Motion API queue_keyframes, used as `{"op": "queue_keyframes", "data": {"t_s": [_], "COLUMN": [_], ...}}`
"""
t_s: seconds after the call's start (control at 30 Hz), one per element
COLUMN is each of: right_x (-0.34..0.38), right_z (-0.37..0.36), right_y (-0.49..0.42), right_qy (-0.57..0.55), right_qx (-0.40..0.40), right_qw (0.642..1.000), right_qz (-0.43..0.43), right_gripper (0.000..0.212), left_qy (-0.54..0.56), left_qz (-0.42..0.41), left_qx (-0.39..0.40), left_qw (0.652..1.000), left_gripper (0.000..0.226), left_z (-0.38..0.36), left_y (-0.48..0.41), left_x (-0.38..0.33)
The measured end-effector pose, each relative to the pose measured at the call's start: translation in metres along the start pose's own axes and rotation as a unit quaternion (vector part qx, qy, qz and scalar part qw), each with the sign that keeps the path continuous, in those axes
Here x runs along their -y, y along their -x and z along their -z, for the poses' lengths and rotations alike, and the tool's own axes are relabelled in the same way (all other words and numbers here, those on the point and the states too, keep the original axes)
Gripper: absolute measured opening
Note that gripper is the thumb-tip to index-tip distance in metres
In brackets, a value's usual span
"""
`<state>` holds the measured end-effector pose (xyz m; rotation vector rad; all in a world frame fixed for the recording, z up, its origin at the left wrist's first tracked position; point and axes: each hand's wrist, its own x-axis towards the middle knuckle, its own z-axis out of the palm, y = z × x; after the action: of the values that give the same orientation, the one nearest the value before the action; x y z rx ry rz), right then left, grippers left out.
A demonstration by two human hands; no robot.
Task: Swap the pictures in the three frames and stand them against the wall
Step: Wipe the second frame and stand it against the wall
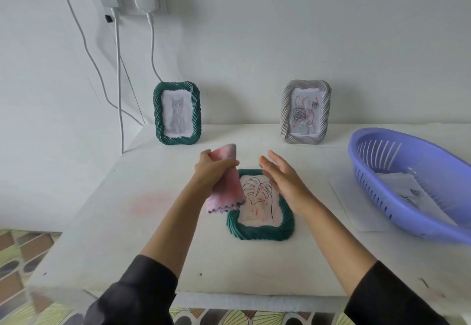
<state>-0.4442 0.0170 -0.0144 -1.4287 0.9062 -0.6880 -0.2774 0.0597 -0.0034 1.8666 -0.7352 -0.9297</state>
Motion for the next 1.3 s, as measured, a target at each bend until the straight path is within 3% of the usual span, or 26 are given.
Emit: {"op": "queue_keyframes", "data": {"t_s": [0.1, 0.2, 0.3, 0.4, 0.47, 0.57, 0.63, 0.77, 0.9, 1.0, 1.23, 1.3], "right_x": [0.002, 0.001, 0.009, 0.01, 0.003, -0.024, -0.038, -0.049, -0.053, -0.054, -0.044, -0.05], "right_z": [-0.014, -0.013, 0.006, 0.03, 0.033, 0.022, 0.012, 0.004, 0.012, 0.036, 0.04, 0.026], "right_y": [-0.006, -0.009, -0.011, -0.014, -0.016, -0.019, -0.018, -0.01, 0.026, 0.041, -0.014, -0.014], "right_qy": [-0.065, -0.073, -0.111, 0.113, 0.292, 0.499, 0.573, 0.588, 0.541, 0.575, 0.566, 0.559], "right_qx": [0.056, -0.044, -0.132, -0.247, -0.214, -0.063, -0.011, 0.019, 0.107, 0.152, 0.004, 0.013], "right_qw": [0.996, 0.996, 0.985, 0.951, 0.912, 0.854, 0.808, 0.789, 0.801, 0.772, 0.801, 0.802], "right_qz": [-0.023, -0.015, 0.006, 0.146, 0.193, 0.136, 0.135, 0.176, 0.231, 0.224, 0.196, 0.212], "right_gripper": [0.063, 0.026, 0.014, 0.012, 0.017, 0.044, 0.053, 0.054, 0.052, 0.061, 0.06, 0.058], "left_qy": [0.1, 0.126, -0.034, -0.223, -0.292, -0.338, -0.342, -0.344, -0.348, -0.354, -0.367, -0.368], "left_qz": [-0.006, -0.033, -0.123, -0.165, -0.188, -0.215, -0.214, -0.217, -0.216, -0.218, -0.216, -0.218], "left_qx": [0.123, 0.094, -0.05, -0.042, -0.028, -0.047, -0.051, -0.056, -0.058, -0.055, -0.041, -0.045], "left_qw": [0.987, 0.987, 0.991, 0.96, 0.937, 0.915, 0.913, 0.912, 0.911, 0.908, 0.904, 0.903], "left_gripper": [0.101, 0.09, 0.058, 0.047, 0.045, 0.044, 0.044, 0.044, 0.043, 0.043, 0.044, 0.044], "left_z": [-0.029, -0.037, -0.032, -0.034, -0.04, -0.043, -0.043, -0.044, -0.043, -0.042, -0.041, -0.041], "left_y": [0.012, 0.015, 0.003, -0.003, -0.007, -0.01, -0.011, -0.012, -0.016, -0.015, -0.014, -0.014], "left_x": [-0.019, -0.018, 0.009, 0.042, 0.059, 0.071, 0.073, 0.075, 0.077, 0.077, 0.076, 0.076]}}
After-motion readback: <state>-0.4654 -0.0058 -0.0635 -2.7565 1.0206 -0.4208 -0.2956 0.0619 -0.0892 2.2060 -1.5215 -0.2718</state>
